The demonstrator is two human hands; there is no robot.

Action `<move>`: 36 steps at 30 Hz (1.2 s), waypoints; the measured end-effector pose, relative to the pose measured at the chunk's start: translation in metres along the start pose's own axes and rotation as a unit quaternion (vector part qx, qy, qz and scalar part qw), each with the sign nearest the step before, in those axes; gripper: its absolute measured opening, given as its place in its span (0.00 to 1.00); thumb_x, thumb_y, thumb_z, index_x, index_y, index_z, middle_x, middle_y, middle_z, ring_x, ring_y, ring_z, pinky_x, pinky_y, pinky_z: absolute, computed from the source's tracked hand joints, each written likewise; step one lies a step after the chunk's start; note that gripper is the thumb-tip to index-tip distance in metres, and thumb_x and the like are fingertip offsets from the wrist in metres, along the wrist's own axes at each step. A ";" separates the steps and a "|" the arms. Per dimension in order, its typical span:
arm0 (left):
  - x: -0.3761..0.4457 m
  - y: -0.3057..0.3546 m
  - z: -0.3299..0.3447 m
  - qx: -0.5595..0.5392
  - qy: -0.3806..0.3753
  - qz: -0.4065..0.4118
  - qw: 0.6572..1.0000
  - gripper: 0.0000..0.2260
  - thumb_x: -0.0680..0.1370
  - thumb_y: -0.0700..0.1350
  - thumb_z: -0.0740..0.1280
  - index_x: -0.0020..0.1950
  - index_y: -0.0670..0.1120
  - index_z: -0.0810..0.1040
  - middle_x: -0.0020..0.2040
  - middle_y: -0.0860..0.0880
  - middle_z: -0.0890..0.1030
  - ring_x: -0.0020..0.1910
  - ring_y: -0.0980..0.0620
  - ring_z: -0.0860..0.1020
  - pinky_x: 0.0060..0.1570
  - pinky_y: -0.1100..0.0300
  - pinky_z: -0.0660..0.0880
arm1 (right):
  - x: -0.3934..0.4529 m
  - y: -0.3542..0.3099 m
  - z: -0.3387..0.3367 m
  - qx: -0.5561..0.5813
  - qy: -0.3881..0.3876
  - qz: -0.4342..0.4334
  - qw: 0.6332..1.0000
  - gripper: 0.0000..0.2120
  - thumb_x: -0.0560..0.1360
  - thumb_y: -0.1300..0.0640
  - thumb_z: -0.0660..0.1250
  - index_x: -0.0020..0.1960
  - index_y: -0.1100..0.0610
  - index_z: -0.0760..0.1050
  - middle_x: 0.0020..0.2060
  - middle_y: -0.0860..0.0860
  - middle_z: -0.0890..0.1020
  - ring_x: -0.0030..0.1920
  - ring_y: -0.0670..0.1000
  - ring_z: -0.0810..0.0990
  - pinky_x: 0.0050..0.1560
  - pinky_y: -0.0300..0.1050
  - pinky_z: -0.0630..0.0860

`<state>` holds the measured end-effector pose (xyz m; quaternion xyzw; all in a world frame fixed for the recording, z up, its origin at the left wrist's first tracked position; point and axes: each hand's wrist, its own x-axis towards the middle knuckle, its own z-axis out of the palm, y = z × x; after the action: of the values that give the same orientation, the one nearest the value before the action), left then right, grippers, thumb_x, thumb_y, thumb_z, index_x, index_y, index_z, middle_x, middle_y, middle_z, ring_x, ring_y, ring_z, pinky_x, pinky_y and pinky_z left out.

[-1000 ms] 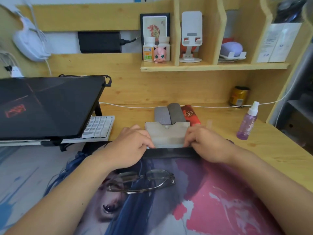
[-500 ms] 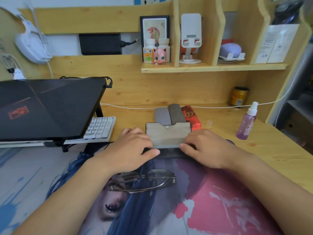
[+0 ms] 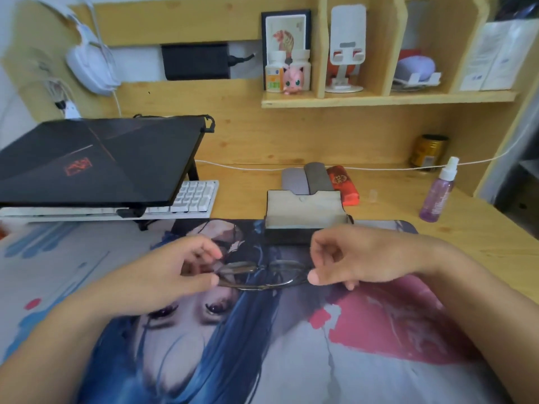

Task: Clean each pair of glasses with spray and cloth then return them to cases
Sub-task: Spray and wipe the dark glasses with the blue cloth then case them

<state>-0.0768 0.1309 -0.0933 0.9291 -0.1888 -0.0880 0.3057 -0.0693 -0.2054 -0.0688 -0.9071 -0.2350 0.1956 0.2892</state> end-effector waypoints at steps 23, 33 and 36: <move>0.102 0.113 0.043 -0.196 0.311 0.197 0.909 0.08 0.79 0.48 0.70 0.43 0.57 0.74 0.41 0.50 0.84 0.45 0.47 0.84 0.49 0.40 0.78 | 0.023 0.018 -0.026 0.653 0.381 -0.026 0.654 0.05 0.81 0.65 0.64 0.56 0.63 0.72 0.42 0.61 0.85 0.41 0.53 0.87 0.38 0.40 0.82; 0.100 0.106 0.096 -0.098 0.400 0.292 0.863 0.03 0.79 0.47 0.67 0.48 0.50 0.74 0.44 0.54 0.81 0.43 0.54 0.80 0.41 0.58 0.76 | 0.035 -0.002 0.000 0.628 0.366 -0.040 0.685 0.03 0.79 0.61 0.66 0.51 0.60 0.79 0.41 0.53 0.84 0.37 0.47 0.82 0.37 0.38 0.79; 0.098 0.098 0.087 -0.036 0.371 0.318 0.872 0.07 0.81 0.48 0.65 0.51 0.45 0.80 0.45 0.52 0.82 0.45 0.54 0.81 0.43 0.54 0.78 | 0.041 -0.005 -0.024 0.584 0.357 -0.014 0.729 0.05 0.79 0.65 0.66 0.46 0.60 0.79 0.36 0.52 0.84 0.36 0.47 0.81 0.36 0.37 0.79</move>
<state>-0.0405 -0.0282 -0.1079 0.7714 -0.3439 0.3582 0.3980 -0.0257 -0.1897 -0.0566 -0.5589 0.0329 -0.0478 0.8272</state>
